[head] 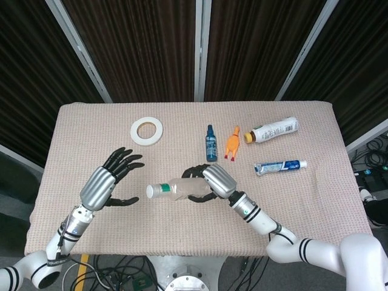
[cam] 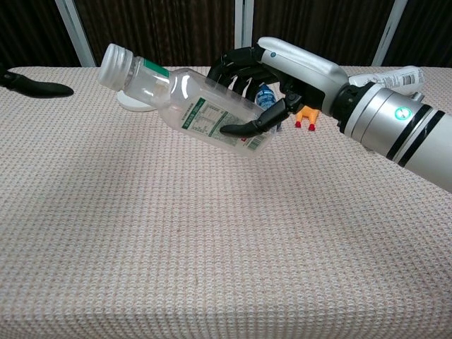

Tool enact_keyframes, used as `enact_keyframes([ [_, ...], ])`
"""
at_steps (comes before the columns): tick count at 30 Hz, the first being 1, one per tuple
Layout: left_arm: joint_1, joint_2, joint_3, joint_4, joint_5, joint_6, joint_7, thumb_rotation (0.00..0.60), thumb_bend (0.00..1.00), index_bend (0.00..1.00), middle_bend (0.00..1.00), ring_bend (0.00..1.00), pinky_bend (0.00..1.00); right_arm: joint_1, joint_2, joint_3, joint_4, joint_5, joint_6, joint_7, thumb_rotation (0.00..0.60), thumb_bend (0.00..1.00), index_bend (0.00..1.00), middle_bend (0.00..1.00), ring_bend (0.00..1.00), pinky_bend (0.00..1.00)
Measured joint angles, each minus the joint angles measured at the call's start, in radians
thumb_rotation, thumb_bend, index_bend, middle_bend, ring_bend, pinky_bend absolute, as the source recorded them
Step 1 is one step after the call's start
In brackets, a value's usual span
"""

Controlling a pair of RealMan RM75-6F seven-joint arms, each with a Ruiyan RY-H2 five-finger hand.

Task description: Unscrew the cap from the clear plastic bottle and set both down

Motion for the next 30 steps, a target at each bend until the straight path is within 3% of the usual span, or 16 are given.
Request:
enact_keyframes([
  [30, -0.047, -0.036, 0.013, -0.021, -0.028, 0.015, 0.000, 0.600, 0.00, 0.21, 0.14, 0.04, 0.04, 0.035, -0.024, -0.021, 0.021, 0.019, -0.001, 0.018, 0.600, 0.44, 0.59, 0.56, 0.43, 0.57],
])
